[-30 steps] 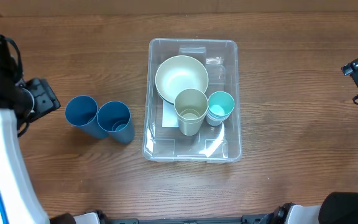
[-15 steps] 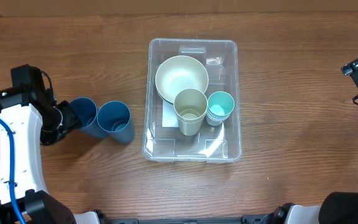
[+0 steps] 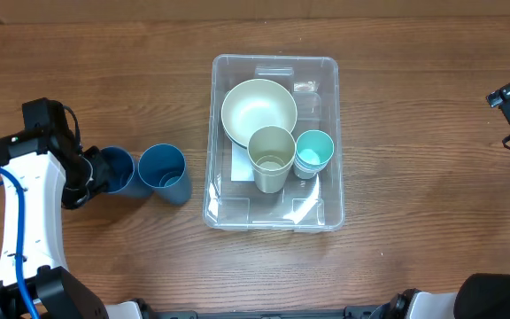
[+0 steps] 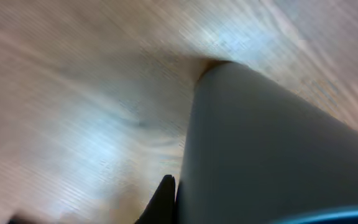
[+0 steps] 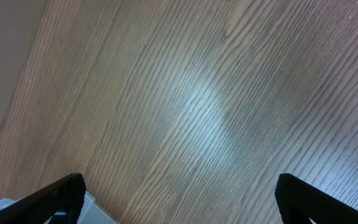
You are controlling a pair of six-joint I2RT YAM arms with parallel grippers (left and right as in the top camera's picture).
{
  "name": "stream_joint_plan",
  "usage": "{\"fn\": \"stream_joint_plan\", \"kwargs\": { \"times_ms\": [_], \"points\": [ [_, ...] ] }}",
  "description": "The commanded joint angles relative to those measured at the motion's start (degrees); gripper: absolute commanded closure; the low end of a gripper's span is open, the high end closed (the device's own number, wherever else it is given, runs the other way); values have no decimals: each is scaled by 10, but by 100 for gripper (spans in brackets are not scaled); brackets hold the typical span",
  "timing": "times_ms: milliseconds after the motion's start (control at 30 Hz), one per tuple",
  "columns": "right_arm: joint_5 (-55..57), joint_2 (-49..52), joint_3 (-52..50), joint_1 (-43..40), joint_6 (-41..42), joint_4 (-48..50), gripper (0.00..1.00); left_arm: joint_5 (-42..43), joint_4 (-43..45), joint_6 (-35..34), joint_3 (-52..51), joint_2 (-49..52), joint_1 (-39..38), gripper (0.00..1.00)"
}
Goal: Pack container
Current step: 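Place the dark blue cup into the bin's front-left area, release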
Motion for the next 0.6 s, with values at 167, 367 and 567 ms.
{"fn": "stream_joint_plan", "kwargs": {
  "times_ms": [167, 367, 567],
  "points": [
    [1, 0, 2, -2, 3, 3, 0, -49, -139, 24, 329, -10, 2, 96],
    [1, 0, 2, -2, 3, 3, 0, 4, -215, 99, 508, -10, -75, 96],
    [1, 0, 2, -2, 3, 3, 0, 103, -235, 196, 556, -10, -260, 96]
  ]
}}
